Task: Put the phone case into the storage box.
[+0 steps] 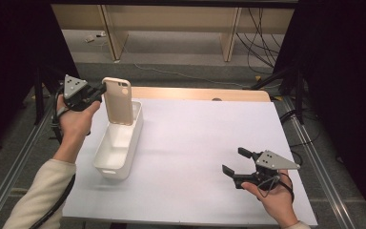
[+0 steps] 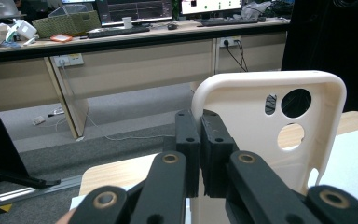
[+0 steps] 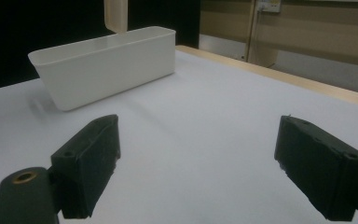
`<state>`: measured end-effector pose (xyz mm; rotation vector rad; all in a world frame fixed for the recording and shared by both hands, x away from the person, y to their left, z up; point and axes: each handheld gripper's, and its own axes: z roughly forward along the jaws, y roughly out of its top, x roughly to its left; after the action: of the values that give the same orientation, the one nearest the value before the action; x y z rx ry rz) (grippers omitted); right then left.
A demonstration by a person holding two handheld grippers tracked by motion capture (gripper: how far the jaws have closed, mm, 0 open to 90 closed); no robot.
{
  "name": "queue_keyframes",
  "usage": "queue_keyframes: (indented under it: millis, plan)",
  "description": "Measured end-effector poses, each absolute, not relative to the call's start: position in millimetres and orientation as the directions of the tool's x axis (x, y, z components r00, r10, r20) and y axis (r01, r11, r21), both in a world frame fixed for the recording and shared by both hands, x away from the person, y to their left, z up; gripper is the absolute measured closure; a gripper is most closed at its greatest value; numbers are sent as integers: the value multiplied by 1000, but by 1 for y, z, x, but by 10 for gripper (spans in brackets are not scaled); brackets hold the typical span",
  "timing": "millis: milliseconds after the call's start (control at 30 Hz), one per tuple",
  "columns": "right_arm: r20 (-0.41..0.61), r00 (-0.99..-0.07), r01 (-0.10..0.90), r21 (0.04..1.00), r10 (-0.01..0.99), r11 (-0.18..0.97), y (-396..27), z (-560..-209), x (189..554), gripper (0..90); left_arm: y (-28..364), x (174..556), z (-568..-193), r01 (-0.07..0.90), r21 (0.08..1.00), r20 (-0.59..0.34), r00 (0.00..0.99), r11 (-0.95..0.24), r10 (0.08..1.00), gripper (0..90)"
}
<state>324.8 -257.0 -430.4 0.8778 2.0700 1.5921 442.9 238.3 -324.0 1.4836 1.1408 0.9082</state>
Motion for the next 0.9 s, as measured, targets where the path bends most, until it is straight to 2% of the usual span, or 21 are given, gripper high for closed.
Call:
queue_keyframes:
  millis: [900]
  plan:
    - [71, -732, 241, 957, 677, 160, -257, -430, 325, 154, 239, 449, -327, 209, 977, -12, 269, -46, 963, 869]
